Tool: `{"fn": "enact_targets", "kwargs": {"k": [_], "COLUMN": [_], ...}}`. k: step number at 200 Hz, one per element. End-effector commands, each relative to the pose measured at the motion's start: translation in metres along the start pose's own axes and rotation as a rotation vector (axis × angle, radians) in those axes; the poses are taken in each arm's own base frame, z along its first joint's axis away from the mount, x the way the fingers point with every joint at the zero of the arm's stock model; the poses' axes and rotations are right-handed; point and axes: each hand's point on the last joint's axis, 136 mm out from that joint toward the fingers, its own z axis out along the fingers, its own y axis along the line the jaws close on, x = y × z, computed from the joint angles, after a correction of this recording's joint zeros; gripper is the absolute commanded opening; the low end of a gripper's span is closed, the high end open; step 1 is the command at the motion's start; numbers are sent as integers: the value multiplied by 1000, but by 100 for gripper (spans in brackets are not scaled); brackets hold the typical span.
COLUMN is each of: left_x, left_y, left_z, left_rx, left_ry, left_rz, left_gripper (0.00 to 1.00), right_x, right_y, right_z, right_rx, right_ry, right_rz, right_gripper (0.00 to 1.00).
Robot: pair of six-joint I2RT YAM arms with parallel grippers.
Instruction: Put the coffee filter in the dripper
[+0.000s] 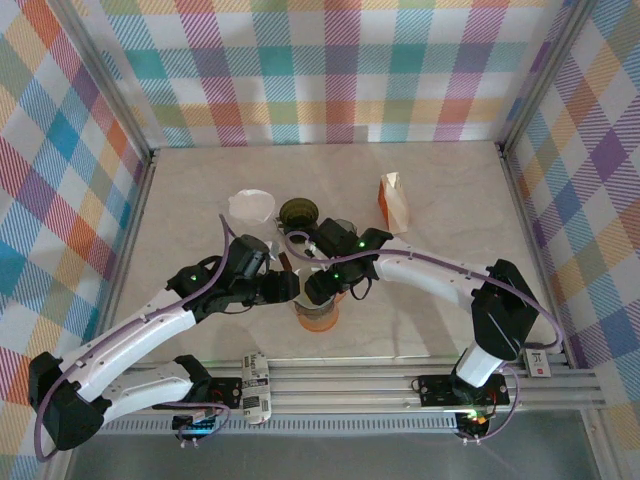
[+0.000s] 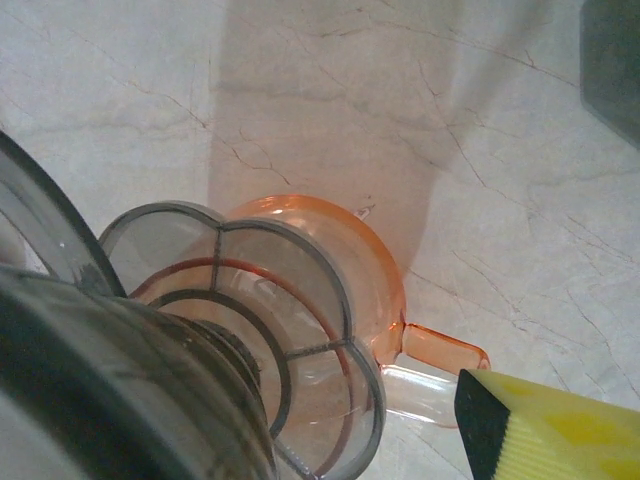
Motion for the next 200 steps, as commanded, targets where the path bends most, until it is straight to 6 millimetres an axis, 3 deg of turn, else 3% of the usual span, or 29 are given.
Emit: {"fn": "enact_targets", "kwargs": {"k": [1,19,70,126,200], "left_x": [-5,-4,-1,4,5], "left_y": [-2,-3,-1,-1,1], "left_z": [2,6,8,10,9], "left_rx": [10,16,10,15,5], "left_ry": [-19,-8,13,34,38], "left_rz": [-10,-14,-8,-4,0], "left_gripper": [56,54,35,24,21], "right_x": [2,2,1,-3,-16], "right_y": [0,0,0,3,3], "right_z": [3,3,5,0,-28], "right_rx": [10,11,11,3,2], "right_ry": [0,-2,-4,-25,-117], "right_rz": [3,7,16,24,42], "right_gripper": [73,73,73,73,75]}}
